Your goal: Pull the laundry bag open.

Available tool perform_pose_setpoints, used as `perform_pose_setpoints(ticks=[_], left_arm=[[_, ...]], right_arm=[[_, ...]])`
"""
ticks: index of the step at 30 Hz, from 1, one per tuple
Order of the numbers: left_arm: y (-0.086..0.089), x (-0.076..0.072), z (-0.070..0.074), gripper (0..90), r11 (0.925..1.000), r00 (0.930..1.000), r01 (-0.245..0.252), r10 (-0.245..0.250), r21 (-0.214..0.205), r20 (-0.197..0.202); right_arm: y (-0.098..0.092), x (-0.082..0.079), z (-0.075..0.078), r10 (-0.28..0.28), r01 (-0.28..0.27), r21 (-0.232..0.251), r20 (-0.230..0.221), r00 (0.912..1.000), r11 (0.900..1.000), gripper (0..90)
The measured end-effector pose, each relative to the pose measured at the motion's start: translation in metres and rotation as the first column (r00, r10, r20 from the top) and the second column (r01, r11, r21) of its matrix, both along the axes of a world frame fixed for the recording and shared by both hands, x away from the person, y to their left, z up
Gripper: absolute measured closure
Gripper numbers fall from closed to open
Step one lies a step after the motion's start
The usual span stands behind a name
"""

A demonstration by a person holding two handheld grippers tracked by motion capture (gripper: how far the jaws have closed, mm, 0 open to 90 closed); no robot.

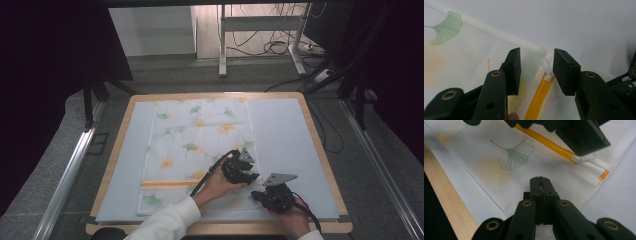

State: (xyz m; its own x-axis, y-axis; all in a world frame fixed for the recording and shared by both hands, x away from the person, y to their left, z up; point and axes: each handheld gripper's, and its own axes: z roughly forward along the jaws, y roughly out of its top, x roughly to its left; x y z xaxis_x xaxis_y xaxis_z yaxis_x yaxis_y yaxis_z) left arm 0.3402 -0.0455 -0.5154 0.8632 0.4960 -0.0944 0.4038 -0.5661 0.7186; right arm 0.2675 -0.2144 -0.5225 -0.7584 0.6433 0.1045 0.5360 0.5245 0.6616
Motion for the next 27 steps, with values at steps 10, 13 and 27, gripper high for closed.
perform_pose_setpoints(ticks=[10,13,27], left_arm=[[-0.005,0.002,-0.004,60.5,0.9998,1.0,-0.003,0.003,0.021,-0.005],[-0.008,0.002,-0.005,61.6,0.9998,0.9998,0.0,0.0,0.02,-0.02],[-0.011,0.002,-0.007,74.9,0.9994,0.9991,0.024,-0.023,0.027,-0.035]], right_arm=[[0.0,0.0,0.0,0.005,-0.005,-0.001,-0.002,1.0,1.0,88.8],[0.0,0.0,0.0,0.004,-0.004,-0.002,-0.003,1.0,1.0,88.7],[0.0,0.0,0.0,0.007,-0.007,-0.003,-0.002,1.0,1.0,88.8]])
